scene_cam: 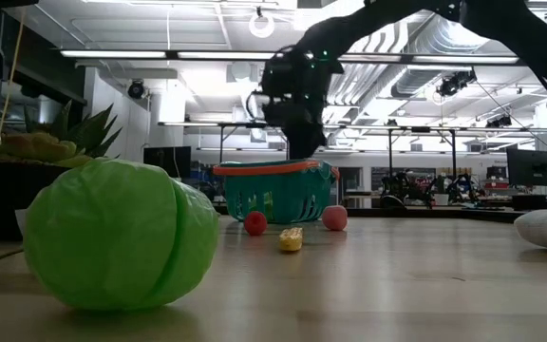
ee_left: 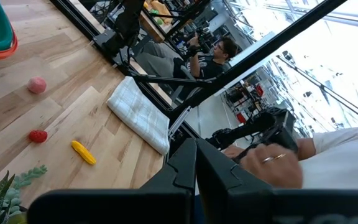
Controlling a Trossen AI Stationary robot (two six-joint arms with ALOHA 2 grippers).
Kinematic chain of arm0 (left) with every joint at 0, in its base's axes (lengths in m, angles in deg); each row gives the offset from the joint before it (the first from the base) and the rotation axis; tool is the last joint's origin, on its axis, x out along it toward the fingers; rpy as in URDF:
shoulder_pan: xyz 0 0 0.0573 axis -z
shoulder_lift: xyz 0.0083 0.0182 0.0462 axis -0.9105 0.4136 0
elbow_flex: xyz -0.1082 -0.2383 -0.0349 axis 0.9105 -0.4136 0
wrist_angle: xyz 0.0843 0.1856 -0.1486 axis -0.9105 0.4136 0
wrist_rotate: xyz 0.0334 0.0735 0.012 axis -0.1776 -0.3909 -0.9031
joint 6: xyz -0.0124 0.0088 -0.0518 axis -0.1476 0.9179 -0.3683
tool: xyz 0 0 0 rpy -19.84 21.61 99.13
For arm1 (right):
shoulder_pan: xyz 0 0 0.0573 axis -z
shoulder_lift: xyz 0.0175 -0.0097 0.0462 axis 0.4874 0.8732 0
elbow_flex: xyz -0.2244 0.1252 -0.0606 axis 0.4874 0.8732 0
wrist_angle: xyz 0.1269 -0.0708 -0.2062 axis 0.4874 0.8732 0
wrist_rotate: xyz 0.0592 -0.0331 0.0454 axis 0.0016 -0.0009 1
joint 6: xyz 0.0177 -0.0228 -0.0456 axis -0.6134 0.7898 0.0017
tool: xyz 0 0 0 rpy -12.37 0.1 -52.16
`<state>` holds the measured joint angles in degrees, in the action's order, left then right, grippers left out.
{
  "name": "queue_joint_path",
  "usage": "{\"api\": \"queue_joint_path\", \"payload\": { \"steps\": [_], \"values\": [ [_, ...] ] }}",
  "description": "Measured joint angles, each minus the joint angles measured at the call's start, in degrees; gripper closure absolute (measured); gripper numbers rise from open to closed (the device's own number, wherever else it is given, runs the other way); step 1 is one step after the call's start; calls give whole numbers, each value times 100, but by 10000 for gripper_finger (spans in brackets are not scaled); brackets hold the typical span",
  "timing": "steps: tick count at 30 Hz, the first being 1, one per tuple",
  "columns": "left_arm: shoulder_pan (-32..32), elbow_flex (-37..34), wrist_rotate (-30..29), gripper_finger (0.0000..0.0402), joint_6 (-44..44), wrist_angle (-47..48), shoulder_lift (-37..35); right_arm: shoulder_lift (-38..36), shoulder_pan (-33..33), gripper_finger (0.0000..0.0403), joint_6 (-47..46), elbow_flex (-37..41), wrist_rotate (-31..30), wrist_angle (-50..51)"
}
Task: Pick and placing Produce into tupperware
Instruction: Put the pink peach in the green basket
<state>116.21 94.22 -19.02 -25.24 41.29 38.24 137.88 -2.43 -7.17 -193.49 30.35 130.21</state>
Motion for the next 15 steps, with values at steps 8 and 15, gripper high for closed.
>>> {"api": "queue_joint_path", "payload": {
  "steps": [8,15],
  "values": [
    [0,1,0,401,0,2,0,-9,14,324,-237,-1309,303,-160],
    [1,0,0,401,-2,1,0,-292,-299,324,-37,-1727,756,172]
  ]
}}
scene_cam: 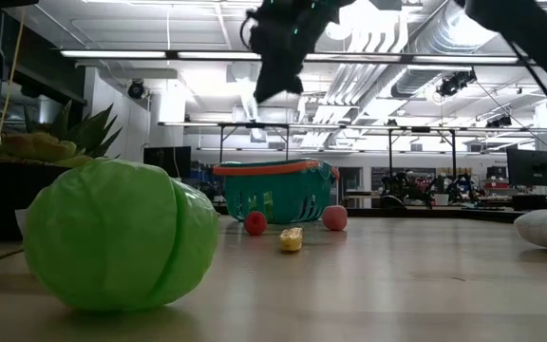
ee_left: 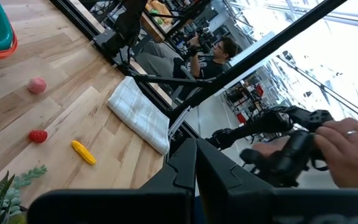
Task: Pick and placing Produce into tupperware
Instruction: Put the pink peach in the green basket
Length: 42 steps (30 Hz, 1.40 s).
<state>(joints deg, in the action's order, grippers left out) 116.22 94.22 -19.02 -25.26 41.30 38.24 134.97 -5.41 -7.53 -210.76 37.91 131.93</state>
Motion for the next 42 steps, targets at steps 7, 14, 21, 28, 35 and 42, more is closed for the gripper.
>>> {"api": "queue_joint_path", "payload": {
  "steps": [7,14,21,28,35,42],
  "values": [
    [-1,1,0,401,2,1,0,-1091,-314,324,15,1277,-11,-471],
    [1,0,0,401,2,-1,0,-3011,-567,324,-699,4281,7,-2714],
    [1,0,0,401,2,0,0,-4404,-729,324,-1757,6695,-4,-4324],
    [1,-1,0,401,2,1,-2,-5147,-1064,321,-2025,8378,7,-5848],
    [1,-1,0,401,0,1,-1,-5256,-1416,269,-2267,9527,8,-7081],
    [0,-1,0,401,2,0,-2,-5256,-1845,200,-1725,10433,-867,-8283]
  ]
}}
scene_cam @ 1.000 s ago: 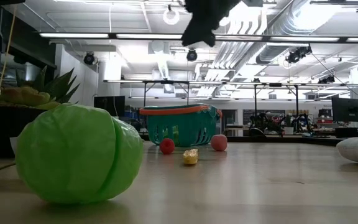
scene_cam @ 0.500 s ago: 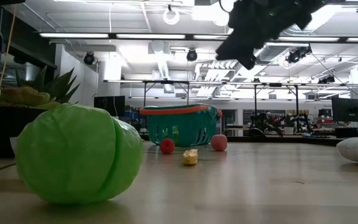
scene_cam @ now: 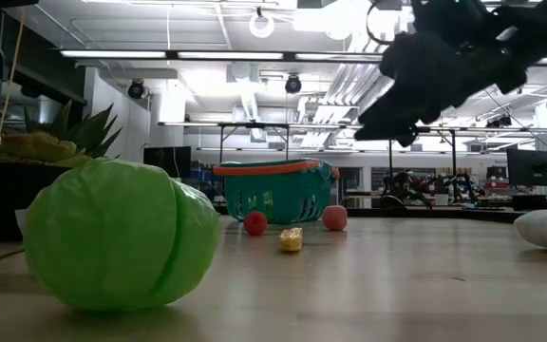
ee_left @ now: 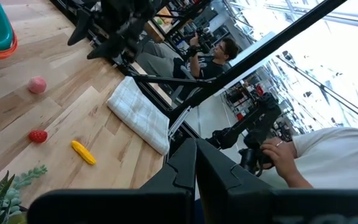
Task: Pick and placing Produce into tupperware
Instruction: Put the pink peach in the green basket
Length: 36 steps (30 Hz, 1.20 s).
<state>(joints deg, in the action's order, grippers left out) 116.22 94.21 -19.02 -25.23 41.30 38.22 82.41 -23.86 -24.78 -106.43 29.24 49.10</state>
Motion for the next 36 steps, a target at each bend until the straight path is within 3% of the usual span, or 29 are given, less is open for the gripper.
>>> {"api": "queue_joint_path", "payload": {
  "steps": [4,14,20,36],
  "values": [
    [1,1,0,401,-1,-1,0,20,-183,180,500,210,-440,-180],
    [-1,2,0,401,-2,-1,2,684,-357,178,1192,267,-1073,-545],
    [1,2,0,401,-1,-1,1,1551,-426,178,1325,469,-1287,-2280],
    [-1,0,0,401,0,-1,2,2628,-613,178,1023,1509,-1326,-4798]
  ]
}}
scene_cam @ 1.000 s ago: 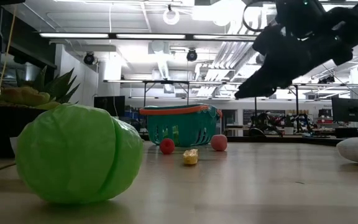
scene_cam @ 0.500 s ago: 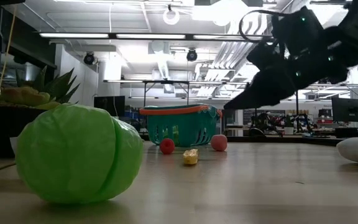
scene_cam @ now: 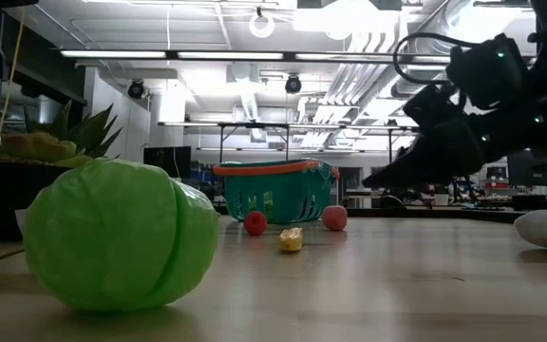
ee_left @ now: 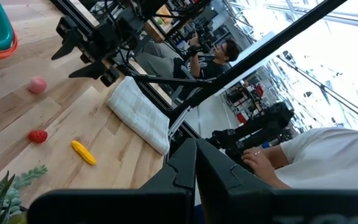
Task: Pick and placing Produce into tupperware
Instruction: Put the pink peach in the green basket
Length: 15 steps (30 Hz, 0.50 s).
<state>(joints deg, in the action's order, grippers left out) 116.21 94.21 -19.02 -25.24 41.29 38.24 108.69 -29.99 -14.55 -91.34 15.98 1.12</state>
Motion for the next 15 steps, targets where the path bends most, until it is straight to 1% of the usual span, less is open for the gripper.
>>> {"api": "queue_joint_path", "payload": {
  "steps": [7,12,15],
  "values": [
    [0,2,0,401,-1,0,0,365,0,178,120,148,2,-794],
    [0,2,0,401,0,0,-2,839,0,178,261,128,3,-1405],
    [1,2,0,401,0,0,-1,1035,0,178,268,80,3,-1488]
  ]
}}
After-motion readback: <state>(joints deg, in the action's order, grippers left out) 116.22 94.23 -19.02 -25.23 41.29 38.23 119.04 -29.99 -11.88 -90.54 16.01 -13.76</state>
